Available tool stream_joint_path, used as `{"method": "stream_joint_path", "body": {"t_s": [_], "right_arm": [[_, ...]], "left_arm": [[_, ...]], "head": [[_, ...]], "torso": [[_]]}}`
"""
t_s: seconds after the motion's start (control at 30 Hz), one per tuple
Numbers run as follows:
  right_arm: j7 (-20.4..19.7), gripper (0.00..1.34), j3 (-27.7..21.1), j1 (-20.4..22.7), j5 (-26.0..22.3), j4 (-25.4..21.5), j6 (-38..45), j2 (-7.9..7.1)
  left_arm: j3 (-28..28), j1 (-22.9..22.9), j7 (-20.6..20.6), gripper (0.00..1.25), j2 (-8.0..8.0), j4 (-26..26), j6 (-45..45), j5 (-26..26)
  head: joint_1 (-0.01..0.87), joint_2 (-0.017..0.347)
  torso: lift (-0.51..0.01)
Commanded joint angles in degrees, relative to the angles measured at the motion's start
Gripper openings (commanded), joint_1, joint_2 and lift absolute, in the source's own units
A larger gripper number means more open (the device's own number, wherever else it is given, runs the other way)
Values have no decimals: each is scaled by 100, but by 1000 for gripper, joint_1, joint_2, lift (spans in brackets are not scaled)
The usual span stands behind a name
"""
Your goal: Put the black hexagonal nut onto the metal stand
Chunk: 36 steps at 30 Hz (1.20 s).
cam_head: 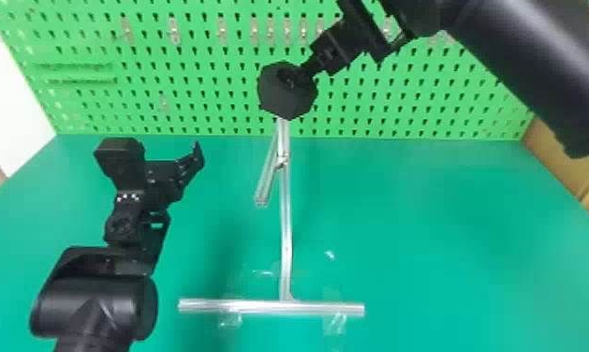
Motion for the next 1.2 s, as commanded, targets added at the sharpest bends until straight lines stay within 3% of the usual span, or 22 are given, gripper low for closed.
{"method": "stream_joint_path", "body": {"t_s": [0.0,0.9,0.97,1.17], "right_arm": [[8,262,0,30,-19,18,-61,0],[8,267,9,91,-115,370,-553,-9],[8,291,9,91,-115,370,-580,-9],[8,621,0,100,-142,370,-597,-18]], "left_arm": [[9,-4,0,1086,1,0,0,2],[9,-4,0,1085,1,0,0,11],[0,-13,0,1085,1,0,0,11],[0,-13,0,1085,1,0,0,19]], "head": [[693,81],[693,81],[693,81],[693,81]], "torso": [[-1],[-1],[-1],[-1]]}}
